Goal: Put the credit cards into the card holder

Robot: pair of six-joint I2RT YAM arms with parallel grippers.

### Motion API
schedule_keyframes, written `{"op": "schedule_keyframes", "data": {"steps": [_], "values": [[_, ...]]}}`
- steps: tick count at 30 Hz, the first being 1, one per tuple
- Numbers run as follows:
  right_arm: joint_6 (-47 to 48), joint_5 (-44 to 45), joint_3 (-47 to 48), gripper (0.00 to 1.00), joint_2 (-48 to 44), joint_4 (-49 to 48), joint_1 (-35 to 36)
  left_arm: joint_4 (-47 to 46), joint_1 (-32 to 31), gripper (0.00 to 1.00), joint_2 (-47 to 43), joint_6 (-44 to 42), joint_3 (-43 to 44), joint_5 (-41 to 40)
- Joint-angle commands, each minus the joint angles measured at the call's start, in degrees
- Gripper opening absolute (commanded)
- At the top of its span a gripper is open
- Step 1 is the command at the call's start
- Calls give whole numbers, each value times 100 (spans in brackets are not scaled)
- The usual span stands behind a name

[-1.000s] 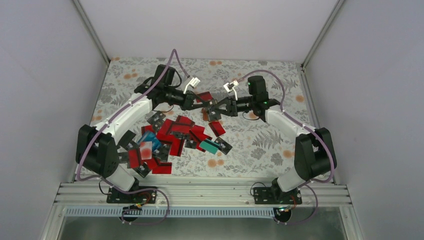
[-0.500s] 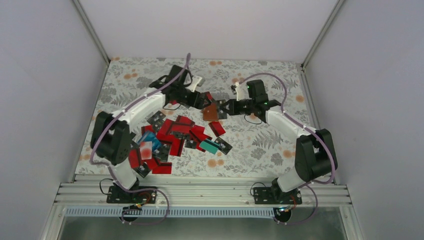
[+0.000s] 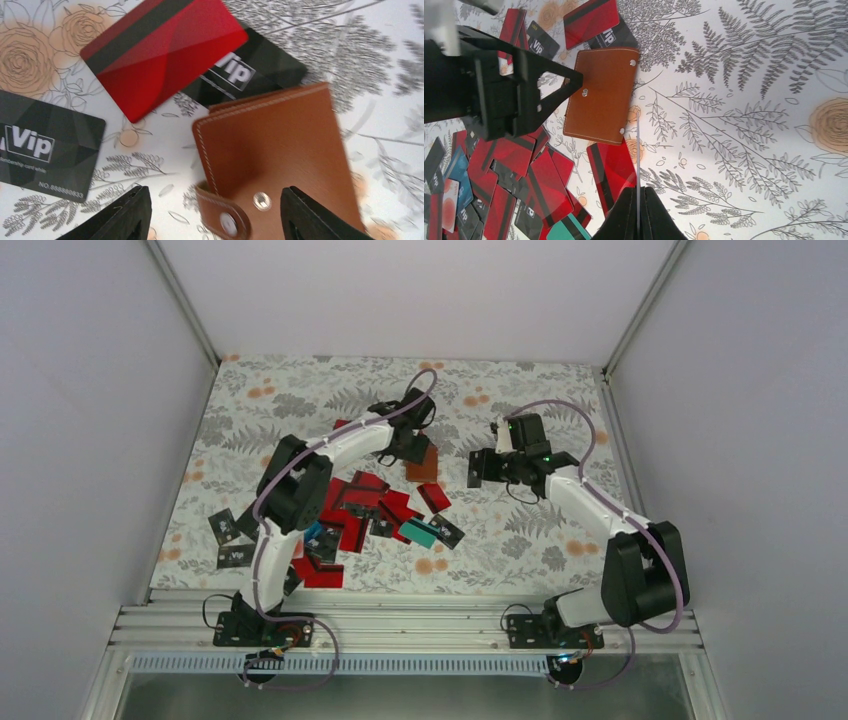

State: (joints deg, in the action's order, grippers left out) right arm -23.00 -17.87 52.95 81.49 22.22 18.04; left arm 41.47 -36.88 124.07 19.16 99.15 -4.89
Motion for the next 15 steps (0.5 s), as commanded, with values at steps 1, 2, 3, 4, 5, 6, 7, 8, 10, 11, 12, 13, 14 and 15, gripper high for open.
{"op": "schedule_keyframes", "data": {"steps": [1, 2, 3, 4, 5, 6, 7, 8, 10, 11, 12, 13, 14, 15], "values": [[66, 179, -132, 4, -240, 116, -104, 447, -120, 62, 424, 361, 523, -850], [79, 150, -154, 4, -270, 116, -120, 437, -139, 59, 497, 392, 560, -874], [96, 132, -172, 4, -286, 115, -137, 414, -147, 54, 541, 414, 583, -904], [114, 104, -185, 4, -303, 126, -149, 400, -161, 48, 575, 440, 601, -950], [136, 81, -196, 4, -318, 133, -157, 385, -167, 43, 617, 455, 625, -990], [155, 74, -205, 4, -332, 145, -160, 382, -170, 38, 663, 461, 645, -1028], [160, 75, -206, 4, -344, 163, -173, 397, -170, 33, 689, 478, 679, -1075], [166, 66, -206, 4, -353, 174, -189, 452, -177, 27, 711, 489, 718, -1124], [183, 79, -214, 4, -395, 186, -203, 492, -200, 16, 679, 517, 737, -1192], [182, 89, -215, 4, -409, 186, -208, 493, -210, 11, 639, 524, 725, -1220], [182, 86, -215, 4, -413, 186, -215, 500, -226, 8, 588, 522, 727, -1224], [181, 83, -206, 4, -407, 186, -219, 520, -234, 5, 523, 532, 740, -1227], [173, 82, -202, 4, -403, 179, -222, 557, -245, 4, 471, 539, 768, -1233], [162, 63, -198, 4, -395, 171, -227, 622, -255, 3, 416, 563, 817, -1222]]}}
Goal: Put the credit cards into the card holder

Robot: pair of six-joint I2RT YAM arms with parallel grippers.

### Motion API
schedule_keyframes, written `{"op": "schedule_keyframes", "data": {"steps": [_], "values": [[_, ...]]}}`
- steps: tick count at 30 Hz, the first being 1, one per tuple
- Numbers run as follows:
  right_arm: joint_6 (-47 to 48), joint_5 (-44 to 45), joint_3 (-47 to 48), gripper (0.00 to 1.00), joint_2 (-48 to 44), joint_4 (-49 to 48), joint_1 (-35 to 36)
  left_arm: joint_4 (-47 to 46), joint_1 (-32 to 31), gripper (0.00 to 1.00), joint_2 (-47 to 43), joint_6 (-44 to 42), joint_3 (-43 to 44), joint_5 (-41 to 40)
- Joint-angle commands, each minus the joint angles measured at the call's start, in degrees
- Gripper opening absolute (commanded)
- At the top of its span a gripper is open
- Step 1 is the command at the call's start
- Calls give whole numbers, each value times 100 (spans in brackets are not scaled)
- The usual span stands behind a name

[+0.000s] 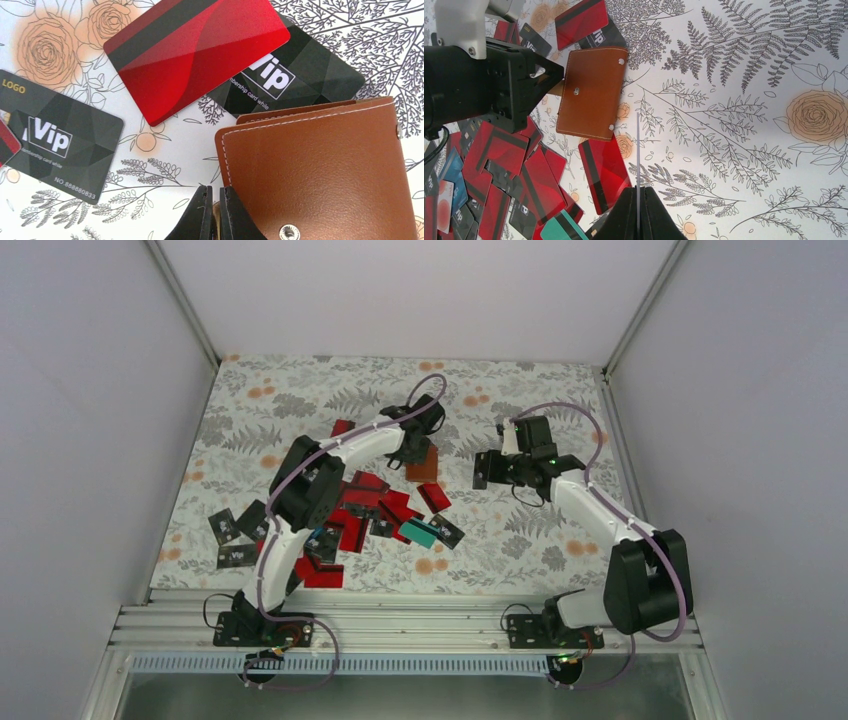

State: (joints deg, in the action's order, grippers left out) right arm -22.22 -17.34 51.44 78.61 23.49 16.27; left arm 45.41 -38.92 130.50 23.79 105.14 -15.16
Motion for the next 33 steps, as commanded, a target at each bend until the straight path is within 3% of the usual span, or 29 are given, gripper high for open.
{"op": "schedule_keyframes", "data": {"steps": [1, 16, 24, 33], "values": [[75, -7, -32, 4, -102, 47, -52, 317, -59, 3, -270, 128, 302, -201], [-83, -1043, 273, 4, 33, -52, -54, 1400, -186, 2, -447, 311, 1646, -35], [-389, -1780, 318, 4, 334, -409, -54, 1065, -190, 2, -495, 349, 1312, 221], [-856, -1629, 587, 4, 1105, -546, -51, 415, -187, 2, -778, 704, 815, 1058]]}}
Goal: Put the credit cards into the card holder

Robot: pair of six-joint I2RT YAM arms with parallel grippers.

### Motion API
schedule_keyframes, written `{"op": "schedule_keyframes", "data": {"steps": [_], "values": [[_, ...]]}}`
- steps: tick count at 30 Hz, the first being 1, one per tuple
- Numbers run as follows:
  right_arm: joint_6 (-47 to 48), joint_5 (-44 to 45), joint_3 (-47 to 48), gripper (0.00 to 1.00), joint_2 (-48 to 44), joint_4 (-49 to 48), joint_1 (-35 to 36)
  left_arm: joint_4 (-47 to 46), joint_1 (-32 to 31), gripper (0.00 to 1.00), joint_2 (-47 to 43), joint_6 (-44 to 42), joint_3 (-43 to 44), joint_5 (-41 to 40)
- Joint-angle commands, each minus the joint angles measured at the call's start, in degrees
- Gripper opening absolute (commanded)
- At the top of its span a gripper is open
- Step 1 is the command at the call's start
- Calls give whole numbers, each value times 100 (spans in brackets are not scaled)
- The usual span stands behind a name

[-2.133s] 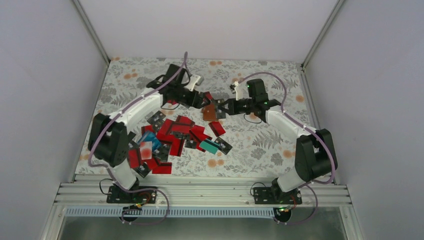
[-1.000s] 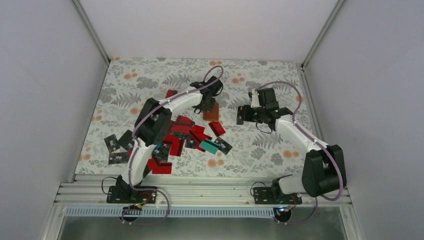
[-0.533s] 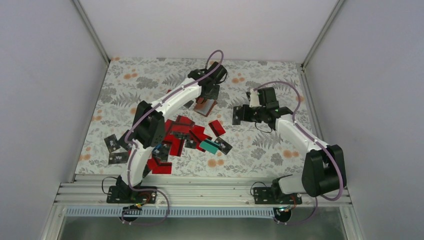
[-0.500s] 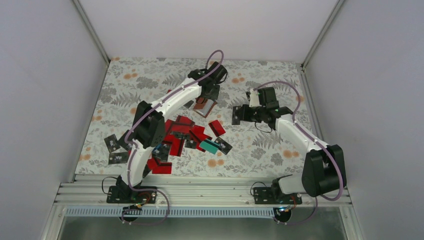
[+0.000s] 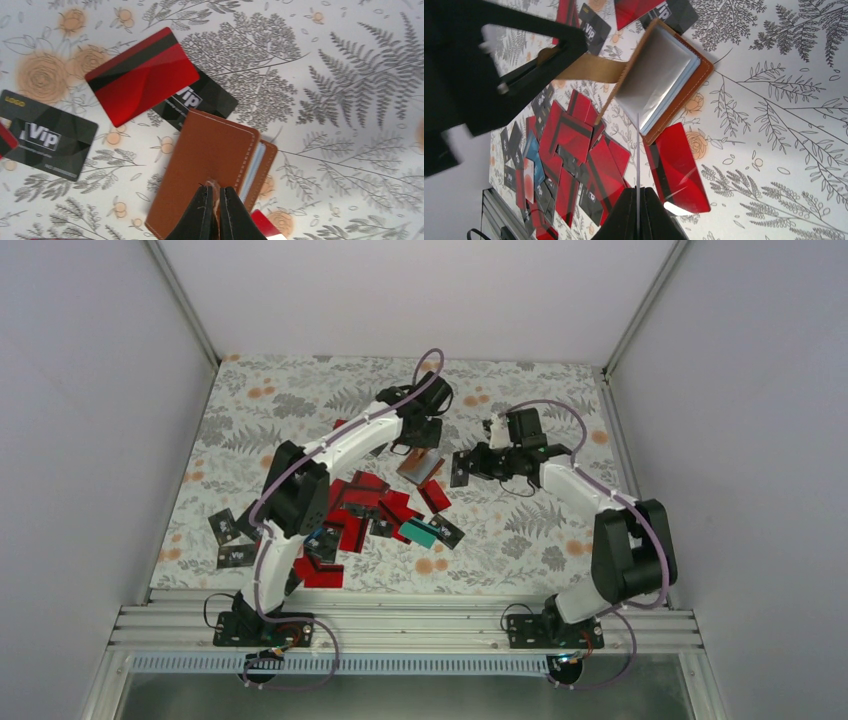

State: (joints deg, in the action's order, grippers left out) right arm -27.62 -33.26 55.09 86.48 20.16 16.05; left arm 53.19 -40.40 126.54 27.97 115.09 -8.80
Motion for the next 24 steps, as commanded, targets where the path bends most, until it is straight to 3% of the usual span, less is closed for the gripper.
{"op": "schedule_keyframes", "data": {"steps": [1, 11, 24], "values": [[-383, -78, 267, 4, 431, -261, -28, -446, -35, 2, -423, 347, -267, 503], [-675, -244, 682, 4, 1445, -479, -12, -1404, 189, 2, -1049, 885, -1105, 1561], [-771, -460, 1388, 4, 2339, -779, 170, -3263, 1233, 2, -1691, 1239, -3499, 3053]]}}
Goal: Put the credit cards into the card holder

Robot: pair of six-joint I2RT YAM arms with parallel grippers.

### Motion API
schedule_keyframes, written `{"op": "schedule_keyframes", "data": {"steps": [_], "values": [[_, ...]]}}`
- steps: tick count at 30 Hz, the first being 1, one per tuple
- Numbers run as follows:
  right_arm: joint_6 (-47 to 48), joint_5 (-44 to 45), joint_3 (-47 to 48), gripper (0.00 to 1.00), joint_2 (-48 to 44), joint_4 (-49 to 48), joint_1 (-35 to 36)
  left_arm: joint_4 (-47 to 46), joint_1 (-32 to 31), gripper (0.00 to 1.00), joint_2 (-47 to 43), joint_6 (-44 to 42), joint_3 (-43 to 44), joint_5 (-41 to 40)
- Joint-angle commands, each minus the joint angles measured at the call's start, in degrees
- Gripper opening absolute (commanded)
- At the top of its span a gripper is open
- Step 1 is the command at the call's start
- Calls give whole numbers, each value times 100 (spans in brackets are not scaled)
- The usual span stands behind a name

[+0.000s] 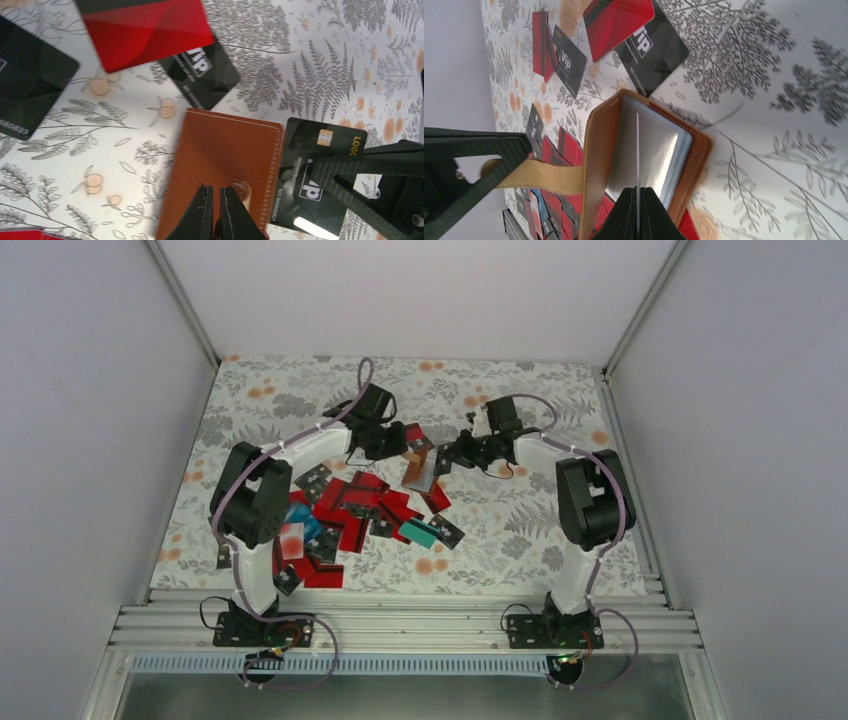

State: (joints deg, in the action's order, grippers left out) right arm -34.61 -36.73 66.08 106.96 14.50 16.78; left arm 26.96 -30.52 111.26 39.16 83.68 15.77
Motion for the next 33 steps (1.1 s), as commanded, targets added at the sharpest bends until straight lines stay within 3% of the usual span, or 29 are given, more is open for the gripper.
{"op": "schedule_keyframes", "data": {"steps": [1, 8, 14, 33], "values": [[-68, -153, 335, 4, 381, -218, 125, -663, 331, 2, -180, 104, -439, 635], [-68, -77, 441, 4, 660, -226, 286, -733, 805, 2, -366, -144, -869, 778], [32, 69, 455, 4, 603, -111, 304, -505, 1055, 2, -386, -545, -1059, 265], [66, -327, 655, 4, 733, -167, 392, -603, 1098, 2, -311, -761, -1511, 36]]}}
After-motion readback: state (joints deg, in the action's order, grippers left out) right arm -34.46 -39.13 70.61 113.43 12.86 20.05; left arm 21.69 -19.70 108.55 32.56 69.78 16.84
